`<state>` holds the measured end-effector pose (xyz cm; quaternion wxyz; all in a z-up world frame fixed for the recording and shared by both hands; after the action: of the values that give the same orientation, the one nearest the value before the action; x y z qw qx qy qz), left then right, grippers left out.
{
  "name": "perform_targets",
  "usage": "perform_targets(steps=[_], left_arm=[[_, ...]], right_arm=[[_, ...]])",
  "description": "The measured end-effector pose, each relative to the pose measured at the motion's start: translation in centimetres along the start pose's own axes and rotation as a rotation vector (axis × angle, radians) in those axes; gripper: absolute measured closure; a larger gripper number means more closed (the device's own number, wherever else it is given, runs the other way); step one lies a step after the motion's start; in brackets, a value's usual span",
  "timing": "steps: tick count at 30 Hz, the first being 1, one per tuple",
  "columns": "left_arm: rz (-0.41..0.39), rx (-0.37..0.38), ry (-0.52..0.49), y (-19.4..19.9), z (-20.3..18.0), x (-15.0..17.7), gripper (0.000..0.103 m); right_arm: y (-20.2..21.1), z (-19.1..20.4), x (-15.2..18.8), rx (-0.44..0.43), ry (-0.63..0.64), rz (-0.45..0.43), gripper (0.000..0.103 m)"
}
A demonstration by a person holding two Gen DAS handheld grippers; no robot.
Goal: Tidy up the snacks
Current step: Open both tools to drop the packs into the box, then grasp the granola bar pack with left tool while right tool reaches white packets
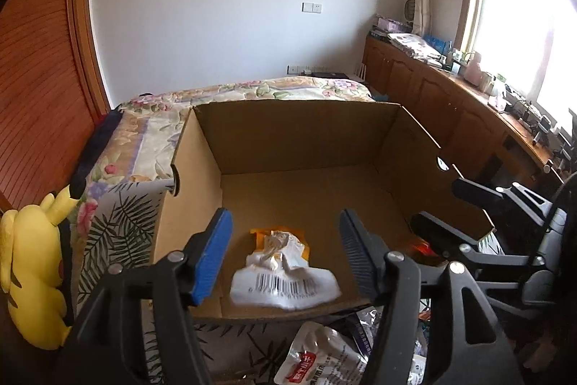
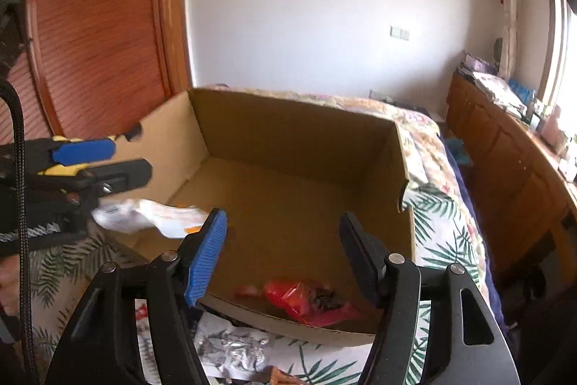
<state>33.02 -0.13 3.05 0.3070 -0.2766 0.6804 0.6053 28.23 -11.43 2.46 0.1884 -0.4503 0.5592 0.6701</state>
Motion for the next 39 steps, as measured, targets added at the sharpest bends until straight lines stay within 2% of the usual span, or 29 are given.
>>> perform_targets(steps=[10,18,24,27,33,39], left_arm=[[-0.025,0.049,-0.035,3.1,0.1,2.4,0.041],[-0.031,0.070,-0.089,5.9,0.2,4.8,0.041],[-0.027,0.085,-0.105,7.2,0.5,7.4,0.040],[0.001,0.096,-0.103,6.9,0.8,9.0,0.040],[0.027,0.069,-0.119,6.3,1.3,11.4,0.040],[0.066,0.058,-0.092,5.0,2.6,14.1,0.040]], right_arm=[[4.3,2.2,1.8,-0.110,-0.009,-0.068,0.037],[6.7,3.7,5.8,-0.156,0.000,-0.078,0.037],[6.3,5.5,9.1,-0.197,0.032,-0.034,0.037],[5.7,6.2,10.2,-0.207,0.040,-0.013,0.037],[4.1,6.5,12.0,-0.220,0.040,0.041,0.037],[2.8,6.7,13.4,-0.231,0.037,0.084,0.037]])
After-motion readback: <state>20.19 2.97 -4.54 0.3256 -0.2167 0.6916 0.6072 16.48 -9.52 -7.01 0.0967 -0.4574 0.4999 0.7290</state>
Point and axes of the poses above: each gripper's, at about its wrist camera, not at the fingertips, and y roughly against the way its jaws point, z to its left, x to its underside, the point moved 5 cm from there along -y, roughly the way its jaws point
